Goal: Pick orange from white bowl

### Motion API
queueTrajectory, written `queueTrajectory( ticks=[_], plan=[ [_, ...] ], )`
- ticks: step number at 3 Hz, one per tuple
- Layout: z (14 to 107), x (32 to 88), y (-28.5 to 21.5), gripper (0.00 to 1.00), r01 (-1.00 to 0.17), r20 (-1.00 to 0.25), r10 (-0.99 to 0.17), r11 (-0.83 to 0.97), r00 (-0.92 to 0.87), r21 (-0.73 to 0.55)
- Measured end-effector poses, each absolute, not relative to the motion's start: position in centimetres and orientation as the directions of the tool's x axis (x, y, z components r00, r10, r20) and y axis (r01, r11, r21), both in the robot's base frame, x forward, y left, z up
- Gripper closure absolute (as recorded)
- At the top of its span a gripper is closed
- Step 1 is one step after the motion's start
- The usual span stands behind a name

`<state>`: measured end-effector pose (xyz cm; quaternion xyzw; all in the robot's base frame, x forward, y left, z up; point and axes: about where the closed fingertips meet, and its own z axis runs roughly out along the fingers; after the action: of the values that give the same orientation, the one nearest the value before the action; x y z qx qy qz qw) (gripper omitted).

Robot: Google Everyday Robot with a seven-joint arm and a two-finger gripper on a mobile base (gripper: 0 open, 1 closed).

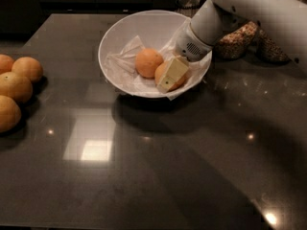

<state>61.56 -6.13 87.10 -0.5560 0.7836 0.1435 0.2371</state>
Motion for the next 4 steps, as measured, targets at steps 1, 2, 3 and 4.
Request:
queueTrajectory(
  ticks=[1,2,3,4],
  plan=[
    [86.69,61.61,-5.95,0.31,-0.94,-0.526,-0.806,0.339,-0.27,-0.036],
    [86.46,61.61,-5.93,0.62,-0.94,-0.523,-0.808,0.339,-0.271,-0.037],
    [86.46,61.61,-5.93,0.85,-0.94,-0.523,-0.808,0.339,-0.271,-0.037],
    [86.46,61.61,-5.93,1.0,-0.94,-0.523,-0.808,0.339,-0.271,-0.037]
  ],
)
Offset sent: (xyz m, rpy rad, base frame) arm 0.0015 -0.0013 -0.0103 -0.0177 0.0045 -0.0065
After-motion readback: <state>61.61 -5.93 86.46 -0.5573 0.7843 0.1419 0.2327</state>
